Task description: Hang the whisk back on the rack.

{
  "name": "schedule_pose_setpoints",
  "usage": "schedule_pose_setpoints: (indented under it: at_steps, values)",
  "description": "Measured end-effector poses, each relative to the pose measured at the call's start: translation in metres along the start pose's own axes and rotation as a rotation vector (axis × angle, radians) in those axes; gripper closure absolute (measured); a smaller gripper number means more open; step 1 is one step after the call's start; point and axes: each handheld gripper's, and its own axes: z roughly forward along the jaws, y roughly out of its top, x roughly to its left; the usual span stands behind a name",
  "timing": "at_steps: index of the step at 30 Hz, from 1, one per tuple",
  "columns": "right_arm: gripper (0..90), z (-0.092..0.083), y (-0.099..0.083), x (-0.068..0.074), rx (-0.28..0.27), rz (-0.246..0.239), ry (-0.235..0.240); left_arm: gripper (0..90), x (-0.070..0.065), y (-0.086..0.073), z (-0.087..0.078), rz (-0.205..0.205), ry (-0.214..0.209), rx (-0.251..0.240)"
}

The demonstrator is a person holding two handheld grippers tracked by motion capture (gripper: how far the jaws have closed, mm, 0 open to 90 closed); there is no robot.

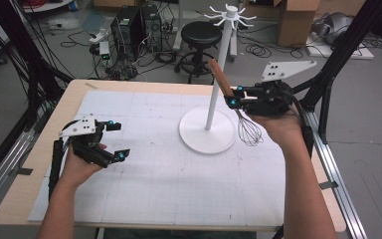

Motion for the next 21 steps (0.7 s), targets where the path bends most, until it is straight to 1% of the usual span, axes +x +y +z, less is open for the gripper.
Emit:
schedule_pose_setpoints:
  at_steps: [4,14,21]
  values:
    - [73.3,-0.001,0.004,-0.004,-0.024,0.015,0.001,1.6,0.0,0.0,0.0,-0.001,-0.001,0.0]
    - [73.3,0.004,0.025,-0.01,-0.033,0.012,-0.02,1.6,0.0,0.0,0.0,0.0,-0.001,0.0]
    - [73.3,0.006,0.039,-0.017,-0.035,0.025,-0.038,1.6,0.0,0.0,0.0,-0.001,0.0,-0.001]
